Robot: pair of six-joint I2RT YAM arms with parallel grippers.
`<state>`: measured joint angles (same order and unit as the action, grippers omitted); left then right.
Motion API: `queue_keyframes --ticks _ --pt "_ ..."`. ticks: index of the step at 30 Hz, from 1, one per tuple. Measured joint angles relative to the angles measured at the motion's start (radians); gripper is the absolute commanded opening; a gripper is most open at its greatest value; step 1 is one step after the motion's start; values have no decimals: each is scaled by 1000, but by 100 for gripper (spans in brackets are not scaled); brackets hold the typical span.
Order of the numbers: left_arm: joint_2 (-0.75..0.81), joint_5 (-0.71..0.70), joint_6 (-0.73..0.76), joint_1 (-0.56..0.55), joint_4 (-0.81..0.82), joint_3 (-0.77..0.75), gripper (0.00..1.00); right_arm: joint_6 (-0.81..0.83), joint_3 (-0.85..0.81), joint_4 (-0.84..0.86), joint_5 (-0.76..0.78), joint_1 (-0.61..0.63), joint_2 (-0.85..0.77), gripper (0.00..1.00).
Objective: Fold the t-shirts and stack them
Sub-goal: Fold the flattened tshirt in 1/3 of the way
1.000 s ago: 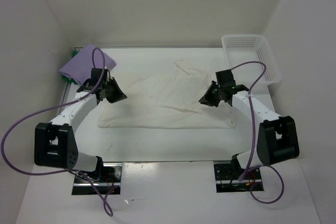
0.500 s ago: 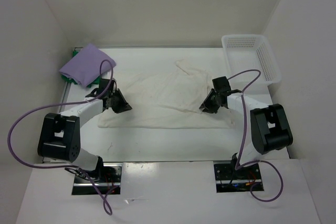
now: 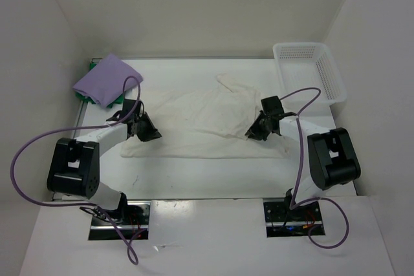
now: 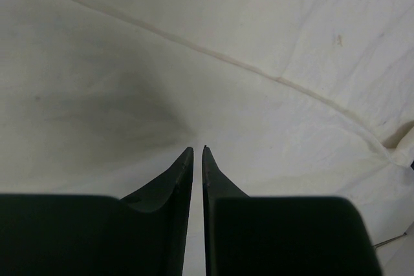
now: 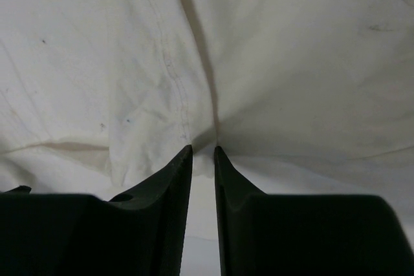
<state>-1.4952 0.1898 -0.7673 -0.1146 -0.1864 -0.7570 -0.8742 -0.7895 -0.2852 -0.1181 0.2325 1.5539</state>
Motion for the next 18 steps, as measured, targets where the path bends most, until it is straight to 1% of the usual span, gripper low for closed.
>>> queue_keyframes --ticks 1,2,4,5,7,12,18 --pt "-2 -4 0 0 0 2 16 -1 0 5 -4 1 3 24" --pt "-4 -7 0 0 1 4 16 0 0 11 -9 2 6 19" --pt "-6 -11 0 0 1 7 16 0 -2 15 -18 2 17 17" --pt "-6 -13 0 0 0 7 16 -1 -3 17 -23 2 24 13" --pt "-6 -14 0 0 2 8 16 -1 -5 22 -31 2 41 10" --pt "-6 -21 0 0 7 13 16 -7 -41 21 -56 6 70 10" --pt "-6 -28 -1 0 7 14 16 -21 -152 23 -83 19 98 9"
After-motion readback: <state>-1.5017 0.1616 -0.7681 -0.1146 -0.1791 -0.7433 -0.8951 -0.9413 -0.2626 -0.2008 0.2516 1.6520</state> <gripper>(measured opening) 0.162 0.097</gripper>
